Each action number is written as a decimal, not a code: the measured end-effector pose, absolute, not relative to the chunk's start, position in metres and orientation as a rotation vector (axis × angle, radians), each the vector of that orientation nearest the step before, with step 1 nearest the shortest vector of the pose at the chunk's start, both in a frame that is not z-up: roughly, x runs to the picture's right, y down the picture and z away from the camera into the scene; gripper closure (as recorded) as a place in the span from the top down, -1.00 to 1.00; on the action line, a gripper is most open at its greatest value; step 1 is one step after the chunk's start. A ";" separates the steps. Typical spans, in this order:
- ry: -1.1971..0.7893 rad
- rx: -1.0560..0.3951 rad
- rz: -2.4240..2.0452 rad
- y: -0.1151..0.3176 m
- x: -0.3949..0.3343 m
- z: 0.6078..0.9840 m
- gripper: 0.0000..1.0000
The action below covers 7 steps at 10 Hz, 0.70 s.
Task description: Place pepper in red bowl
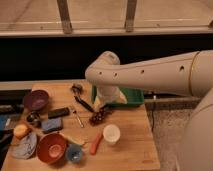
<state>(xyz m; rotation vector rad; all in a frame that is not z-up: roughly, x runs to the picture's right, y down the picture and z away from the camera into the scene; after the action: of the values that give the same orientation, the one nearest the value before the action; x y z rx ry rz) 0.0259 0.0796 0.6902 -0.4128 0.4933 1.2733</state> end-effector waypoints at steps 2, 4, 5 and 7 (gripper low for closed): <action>0.510 -0.419 1.241 0.086 0.020 0.695 0.60; 0.511 -0.435 1.193 0.093 -0.010 0.705 0.60; 0.508 -0.444 1.171 0.097 -0.022 0.707 0.60; 0.508 -0.466 1.135 0.110 -0.038 0.713 0.60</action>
<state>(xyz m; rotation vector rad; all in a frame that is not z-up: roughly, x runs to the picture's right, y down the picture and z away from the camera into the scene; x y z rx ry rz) -0.0378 0.1095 0.7135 -0.4664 0.5081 1.1348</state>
